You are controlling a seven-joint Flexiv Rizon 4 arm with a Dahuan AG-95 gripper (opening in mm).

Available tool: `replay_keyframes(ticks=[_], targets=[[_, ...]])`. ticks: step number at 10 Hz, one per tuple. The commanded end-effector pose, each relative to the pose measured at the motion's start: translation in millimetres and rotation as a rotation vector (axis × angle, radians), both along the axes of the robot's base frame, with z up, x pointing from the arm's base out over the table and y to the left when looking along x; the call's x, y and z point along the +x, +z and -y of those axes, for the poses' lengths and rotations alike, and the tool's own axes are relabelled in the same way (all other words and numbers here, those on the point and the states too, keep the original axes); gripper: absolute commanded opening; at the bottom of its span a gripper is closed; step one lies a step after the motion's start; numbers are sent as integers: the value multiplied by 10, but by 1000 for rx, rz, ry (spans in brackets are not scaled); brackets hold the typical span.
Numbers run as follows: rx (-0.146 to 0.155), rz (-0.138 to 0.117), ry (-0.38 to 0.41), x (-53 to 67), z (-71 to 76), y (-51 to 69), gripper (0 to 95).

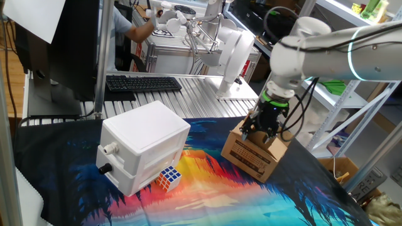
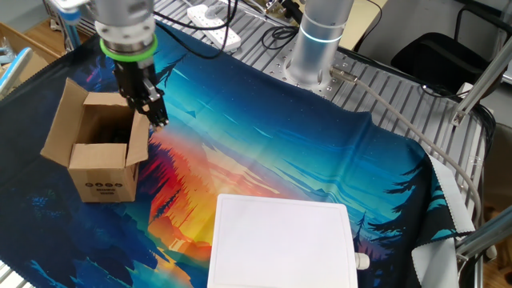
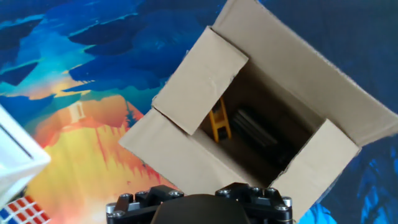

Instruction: Cover the box

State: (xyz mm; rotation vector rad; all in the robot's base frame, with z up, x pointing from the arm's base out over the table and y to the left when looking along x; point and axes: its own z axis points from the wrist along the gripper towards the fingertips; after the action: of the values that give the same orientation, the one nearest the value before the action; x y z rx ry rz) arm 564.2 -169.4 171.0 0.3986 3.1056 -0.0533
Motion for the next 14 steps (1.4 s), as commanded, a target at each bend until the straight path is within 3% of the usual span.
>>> replay_keyframes(ticks=[1,8,10,14], targets=[[-23,-7,162,10,14,-1,760],[-56,2,238,75,69,-15,760],[-78,14,245,104,47,-78,760],[-117,6,302,217,144,-111,760]])
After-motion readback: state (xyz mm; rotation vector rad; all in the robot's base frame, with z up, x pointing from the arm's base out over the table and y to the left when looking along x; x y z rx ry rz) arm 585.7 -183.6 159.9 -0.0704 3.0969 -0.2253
